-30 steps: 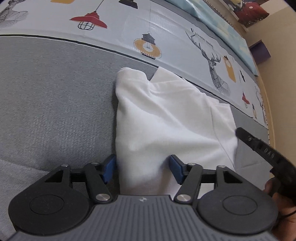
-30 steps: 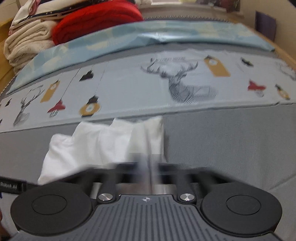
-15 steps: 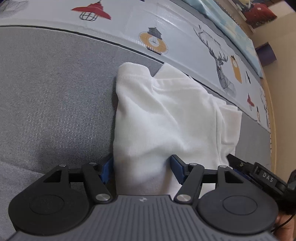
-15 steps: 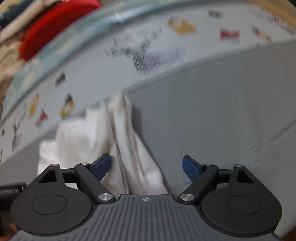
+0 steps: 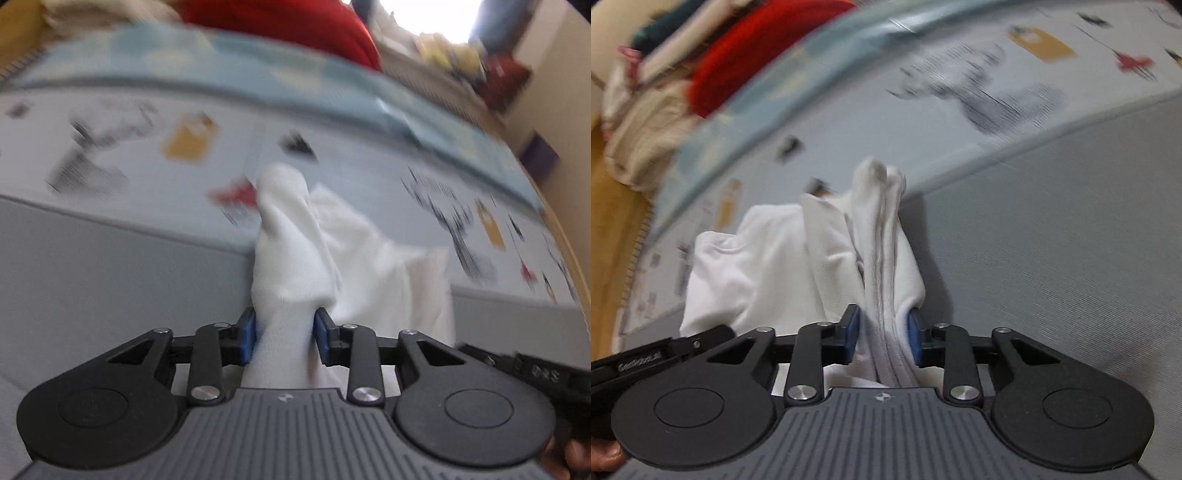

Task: Fold small clothes

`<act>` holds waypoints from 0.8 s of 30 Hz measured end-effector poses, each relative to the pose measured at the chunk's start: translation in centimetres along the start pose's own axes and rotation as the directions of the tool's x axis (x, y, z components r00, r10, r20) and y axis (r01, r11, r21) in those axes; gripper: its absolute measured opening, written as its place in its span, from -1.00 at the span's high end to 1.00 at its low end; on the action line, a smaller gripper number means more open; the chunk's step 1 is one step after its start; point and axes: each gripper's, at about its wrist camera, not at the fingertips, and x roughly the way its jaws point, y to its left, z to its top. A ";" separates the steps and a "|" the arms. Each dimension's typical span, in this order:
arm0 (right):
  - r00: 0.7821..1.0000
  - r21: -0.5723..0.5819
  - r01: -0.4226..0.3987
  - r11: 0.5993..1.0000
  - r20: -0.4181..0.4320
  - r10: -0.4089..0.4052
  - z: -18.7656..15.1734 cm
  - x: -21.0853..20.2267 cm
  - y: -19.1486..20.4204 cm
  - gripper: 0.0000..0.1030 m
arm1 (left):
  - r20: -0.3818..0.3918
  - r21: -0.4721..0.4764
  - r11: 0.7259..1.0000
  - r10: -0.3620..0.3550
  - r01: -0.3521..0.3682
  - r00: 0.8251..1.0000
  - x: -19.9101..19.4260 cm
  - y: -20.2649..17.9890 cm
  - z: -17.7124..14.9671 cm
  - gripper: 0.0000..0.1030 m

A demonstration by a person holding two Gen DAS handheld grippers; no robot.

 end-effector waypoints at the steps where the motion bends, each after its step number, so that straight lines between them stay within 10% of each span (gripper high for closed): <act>1: 0.999 -0.003 -0.008 1.000 0.032 0.008 -0.1 -0.1 0.7 0.49 | 0.013 -0.013 1.000 0.004 -0.004 1.000 -0.3 0.5 0.3 0.13; 9: 0.987 -0.102 0.069 0.992 0.152 -0.053 -0.7 -1.1 2.9 0.02 | -0.074 0.008 0.999 -0.049 0.050 0.996 -0.2 0.9 -0.2 0.11; 14: 0.997 -0.230 0.077 0.970 0.023 -0.074 -2.4 0.4 3.8 -0.13 | -0.128 0.000 0.999 -0.052 0.052 0.990 0.5 0.8 -1.8 0.09; 19: 0.988 -0.329 0.132 0.935 -0.037 -0.152 -3.3 1.7 4.1 0.85 | -0.160 0.041 0.998 -0.032 0.039 0.987 0.4 0.8 -2.5 0.08; 24: 0.989 -0.320 0.110 0.941 -0.059 -0.136 -3.4 1.4 4.0 0.85 | -0.177 0.001 0.999 -0.041 0.042 0.983 -0.5 2.9 -2.6 0.05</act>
